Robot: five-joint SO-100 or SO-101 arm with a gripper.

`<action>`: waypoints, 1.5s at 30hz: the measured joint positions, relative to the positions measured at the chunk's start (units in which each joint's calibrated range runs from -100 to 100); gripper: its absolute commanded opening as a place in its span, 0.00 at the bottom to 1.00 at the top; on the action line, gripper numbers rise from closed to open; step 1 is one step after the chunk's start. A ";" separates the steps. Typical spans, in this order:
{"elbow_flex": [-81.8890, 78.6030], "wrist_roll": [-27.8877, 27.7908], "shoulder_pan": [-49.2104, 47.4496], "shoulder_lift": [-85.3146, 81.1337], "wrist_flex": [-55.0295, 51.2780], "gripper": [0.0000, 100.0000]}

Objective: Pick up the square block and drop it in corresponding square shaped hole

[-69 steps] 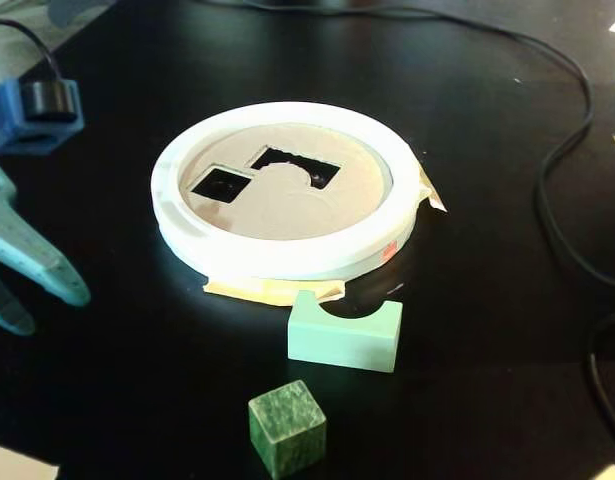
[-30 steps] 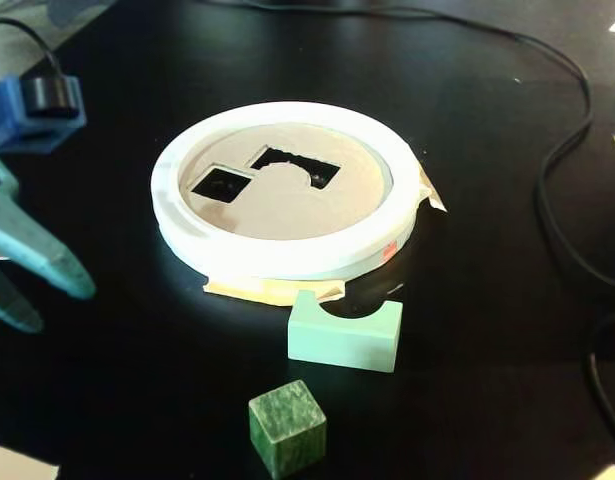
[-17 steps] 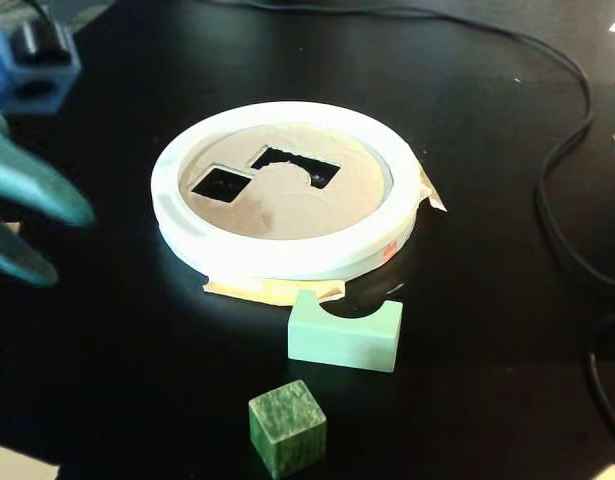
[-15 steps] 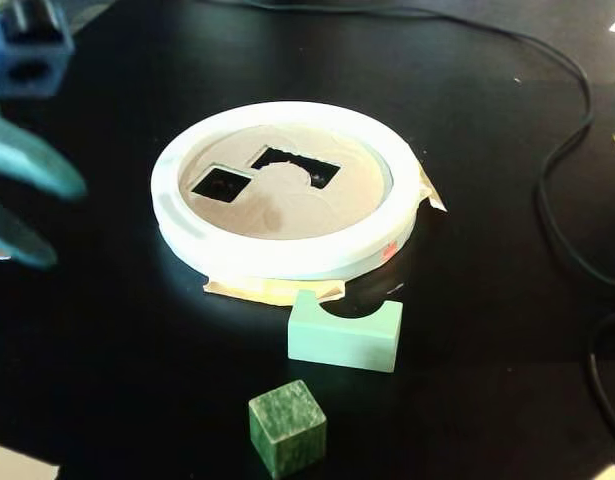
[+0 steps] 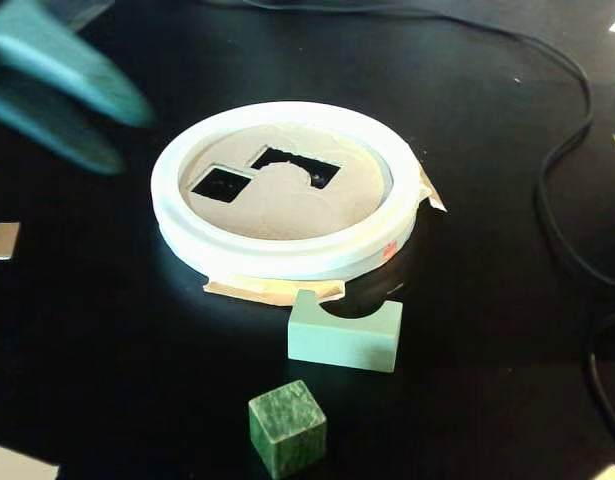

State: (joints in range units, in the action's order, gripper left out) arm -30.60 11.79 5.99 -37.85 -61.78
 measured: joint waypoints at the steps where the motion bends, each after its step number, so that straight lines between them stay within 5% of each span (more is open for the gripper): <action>1: 4.00 0.68 0.10 5.35 -1.07 0.76; 14: 58.37 6.79 -0.10 63.04 -23.67 0.76; 24: 63.84 8.06 -1.20 77.40 -25.22 0.75; 45: 64.23 9.04 -3.00 81.50 -25.22 0.71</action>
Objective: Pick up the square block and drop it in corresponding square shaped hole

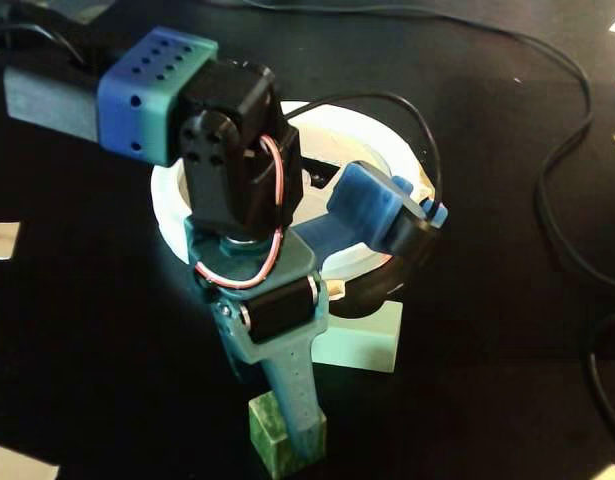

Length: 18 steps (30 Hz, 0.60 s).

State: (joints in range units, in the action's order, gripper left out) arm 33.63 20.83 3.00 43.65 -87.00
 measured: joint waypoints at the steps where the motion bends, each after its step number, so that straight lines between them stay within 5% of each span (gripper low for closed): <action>1: 0.00 0.00 0.00 0.00 0.00 0.67; 8: 0.00 0.00 0.00 0.00 0.00 0.28; 18: 0.00 0.00 0.00 0.00 0.00 0.21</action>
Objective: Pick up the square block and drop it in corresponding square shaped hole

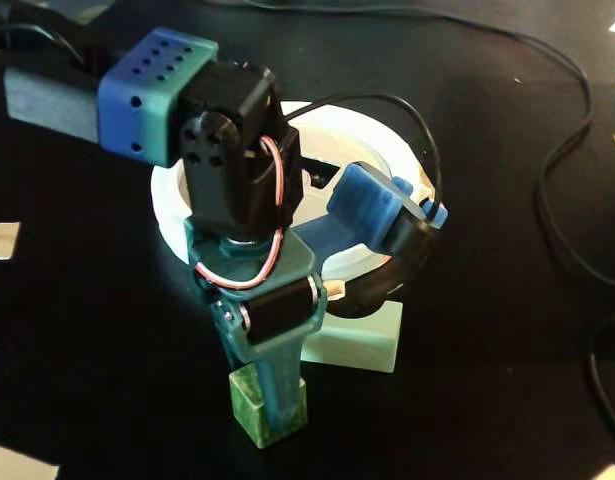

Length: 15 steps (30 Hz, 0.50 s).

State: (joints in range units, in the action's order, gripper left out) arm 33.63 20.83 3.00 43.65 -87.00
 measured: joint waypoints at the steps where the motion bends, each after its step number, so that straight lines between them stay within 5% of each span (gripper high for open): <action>1: 0.00 0.00 0.00 0.00 0.00 0.21; 15: 0.00 0.00 0.00 -18.10 -7.86 0.22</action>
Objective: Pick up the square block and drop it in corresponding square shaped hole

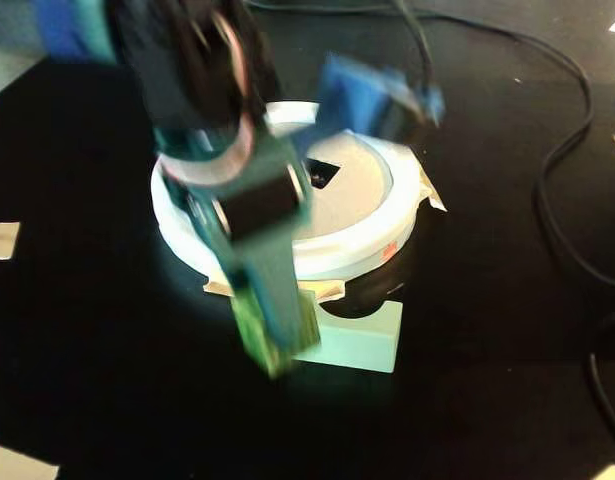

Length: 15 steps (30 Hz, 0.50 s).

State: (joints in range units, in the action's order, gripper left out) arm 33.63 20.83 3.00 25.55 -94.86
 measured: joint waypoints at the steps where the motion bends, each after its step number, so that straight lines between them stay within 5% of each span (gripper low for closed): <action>1: 0.00 0.00 0.00 -1.43 -1.26 0.22; 8: 0.00 0.00 -8.79 -13.46 -4.56 0.21; 15: 0.00 0.00 -27.67 -15.69 -4.75 0.22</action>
State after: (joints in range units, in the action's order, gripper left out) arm 33.63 20.83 -24.68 9.85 -99.61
